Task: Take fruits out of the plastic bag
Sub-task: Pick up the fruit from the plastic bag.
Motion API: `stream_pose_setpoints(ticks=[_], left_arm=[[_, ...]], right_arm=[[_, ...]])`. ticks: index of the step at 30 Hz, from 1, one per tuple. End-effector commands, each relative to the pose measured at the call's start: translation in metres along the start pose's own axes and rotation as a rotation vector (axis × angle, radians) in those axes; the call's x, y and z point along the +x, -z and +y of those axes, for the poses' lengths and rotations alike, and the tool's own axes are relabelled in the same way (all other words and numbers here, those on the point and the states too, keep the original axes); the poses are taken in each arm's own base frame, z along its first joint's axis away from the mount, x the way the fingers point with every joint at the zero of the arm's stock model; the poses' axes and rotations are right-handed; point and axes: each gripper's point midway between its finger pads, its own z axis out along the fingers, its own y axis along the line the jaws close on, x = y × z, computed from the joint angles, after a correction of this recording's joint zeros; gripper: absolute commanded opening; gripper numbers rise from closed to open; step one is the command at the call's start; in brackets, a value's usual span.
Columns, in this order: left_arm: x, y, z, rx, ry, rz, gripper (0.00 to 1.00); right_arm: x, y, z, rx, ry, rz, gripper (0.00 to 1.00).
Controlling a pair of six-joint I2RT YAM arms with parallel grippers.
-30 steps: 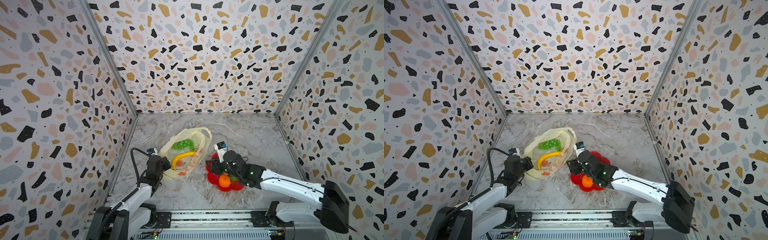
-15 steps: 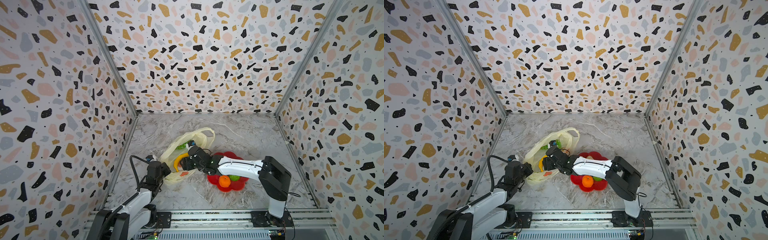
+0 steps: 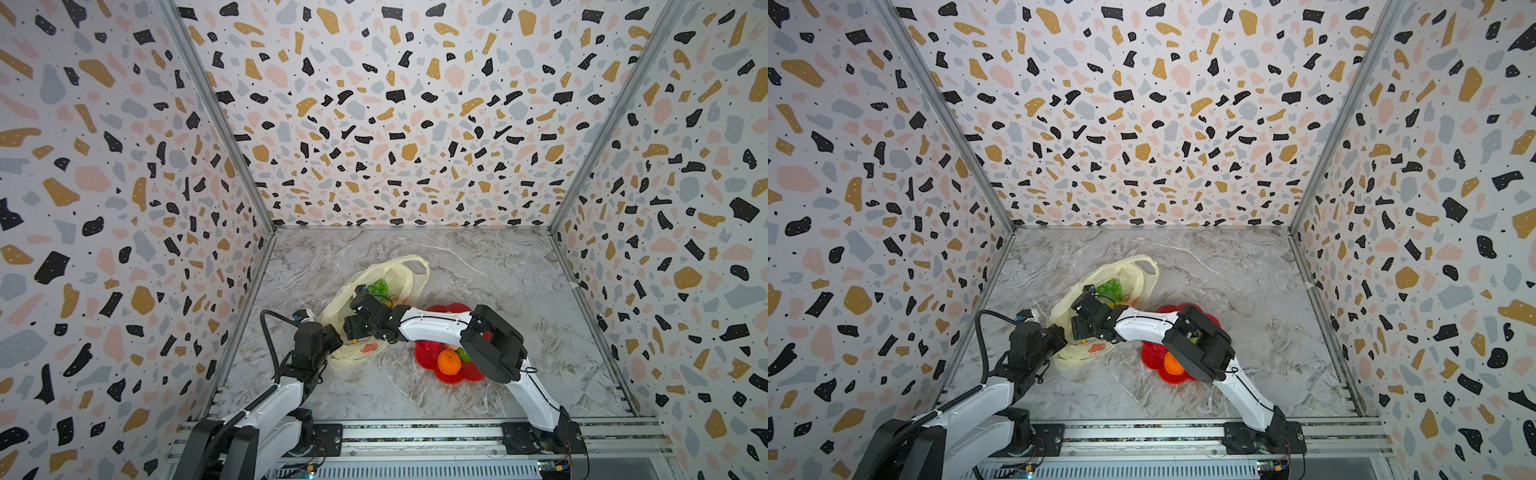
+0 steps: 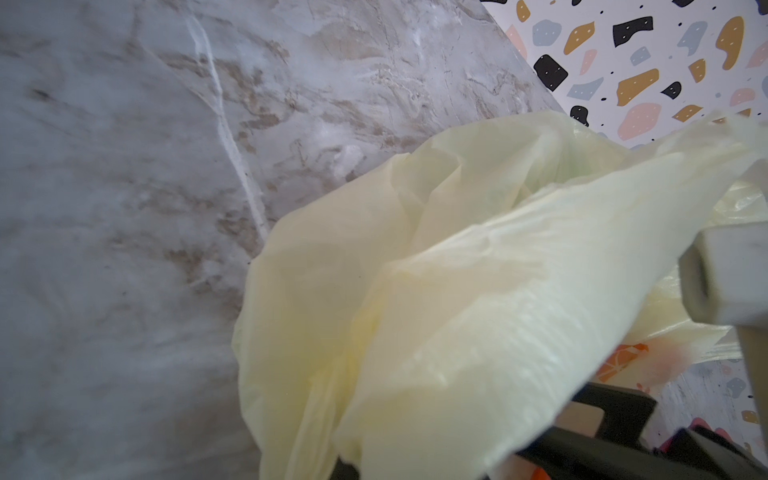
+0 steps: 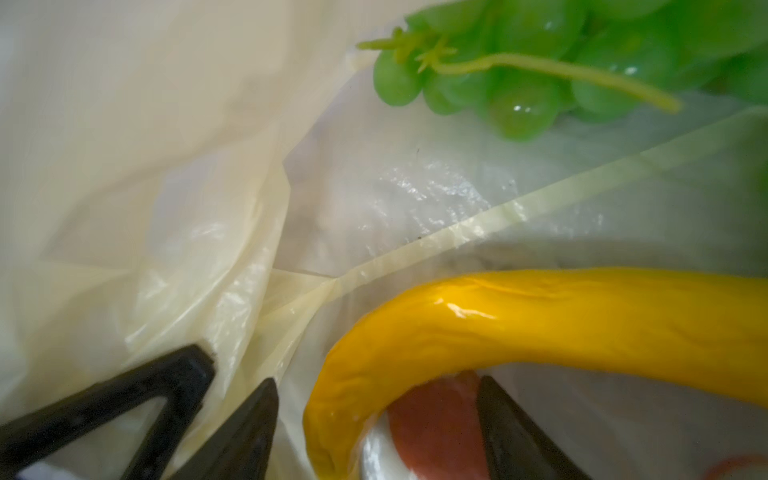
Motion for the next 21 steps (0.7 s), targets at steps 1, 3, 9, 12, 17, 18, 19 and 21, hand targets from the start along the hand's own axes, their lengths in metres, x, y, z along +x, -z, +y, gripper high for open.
stream_pose_setpoints(ticks=[1,3,9,12,17,18,19,21], left_arm=[[-0.01,0.001,-0.012,0.04,-0.006,-0.029,0.0],[-0.01,0.001,-0.012,0.035,-0.01,-0.029,0.0],[-0.01,0.001,-0.011,0.032,-0.01,-0.03,0.0],[-0.011,0.001,-0.01,0.027,-0.013,-0.031,0.0],[-0.011,0.001,-0.01,0.024,-0.015,-0.034,0.0],[-0.011,0.001,-0.01,0.023,-0.015,-0.034,0.0],[-0.012,0.001,-0.01,0.023,-0.015,-0.035,0.0],[-0.011,0.001,-0.01,0.023,-0.016,-0.034,0.0]], right_arm=[[-0.01,0.0,-0.005,0.062,0.019,0.003,0.77],[-0.009,-0.008,-0.012,0.084,0.016,0.01,0.77],[-0.012,-0.009,-0.032,0.185,0.064,-0.023,0.71],[-0.017,-0.002,-0.04,0.233,0.08,-0.037,0.65],[-0.018,0.017,-0.039,0.236,0.082,-0.074,0.61],[-0.019,0.021,-0.039,0.237,0.08,-0.087,0.61],[-0.019,0.025,-0.038,0.236,0.078,-0.099,0.61],[-0.019,0.025,-0.038,0.228,0.074,-0.108,0.64]])
